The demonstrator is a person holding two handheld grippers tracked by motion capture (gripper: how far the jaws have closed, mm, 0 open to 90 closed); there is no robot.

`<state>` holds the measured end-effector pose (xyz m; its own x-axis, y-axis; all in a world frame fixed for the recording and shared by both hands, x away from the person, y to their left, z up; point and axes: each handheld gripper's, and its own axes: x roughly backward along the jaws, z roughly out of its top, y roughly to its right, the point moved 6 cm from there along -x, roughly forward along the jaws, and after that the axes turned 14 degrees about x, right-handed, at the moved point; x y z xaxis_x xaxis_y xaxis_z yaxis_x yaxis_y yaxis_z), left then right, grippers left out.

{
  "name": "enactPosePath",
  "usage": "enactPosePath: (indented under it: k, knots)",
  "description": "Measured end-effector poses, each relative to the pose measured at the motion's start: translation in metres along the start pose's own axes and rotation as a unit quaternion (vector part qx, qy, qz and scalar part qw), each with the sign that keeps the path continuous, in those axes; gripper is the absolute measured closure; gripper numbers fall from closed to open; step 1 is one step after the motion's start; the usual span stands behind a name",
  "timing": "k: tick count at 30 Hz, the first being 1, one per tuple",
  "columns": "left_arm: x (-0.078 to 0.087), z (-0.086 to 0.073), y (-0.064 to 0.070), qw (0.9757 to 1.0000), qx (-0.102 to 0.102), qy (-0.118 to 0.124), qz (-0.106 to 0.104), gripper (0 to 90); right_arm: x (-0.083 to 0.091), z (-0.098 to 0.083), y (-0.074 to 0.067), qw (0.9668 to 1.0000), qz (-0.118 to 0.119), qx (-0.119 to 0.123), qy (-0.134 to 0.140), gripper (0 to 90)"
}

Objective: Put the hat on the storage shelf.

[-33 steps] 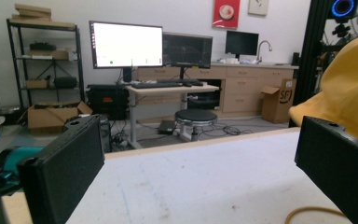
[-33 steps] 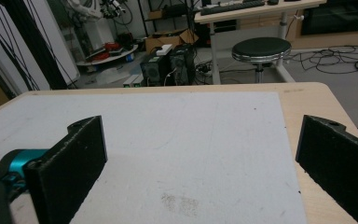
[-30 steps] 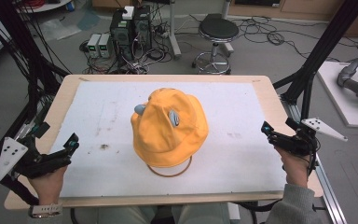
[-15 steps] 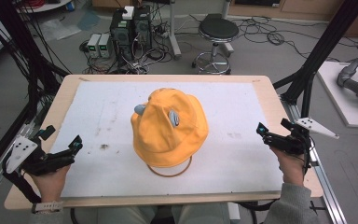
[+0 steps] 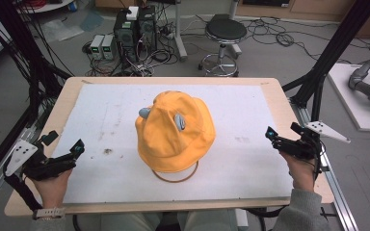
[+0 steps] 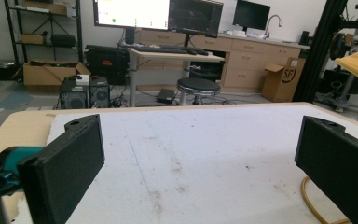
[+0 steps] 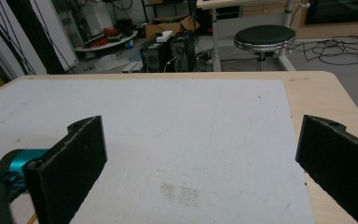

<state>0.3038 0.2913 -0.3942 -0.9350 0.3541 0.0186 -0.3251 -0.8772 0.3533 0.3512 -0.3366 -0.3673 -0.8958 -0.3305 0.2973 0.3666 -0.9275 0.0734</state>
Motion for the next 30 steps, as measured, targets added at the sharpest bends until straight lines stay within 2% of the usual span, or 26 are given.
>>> enactPosePath:
  k: [30]
  knots:
    - [0.0005,-0.0006,0.0008,1.0000,-0.005,-0.001,-0.001,1.7,0.0015,0.0008,0.0021,1.0000,-0.003,-0.002,0.003,1.3]
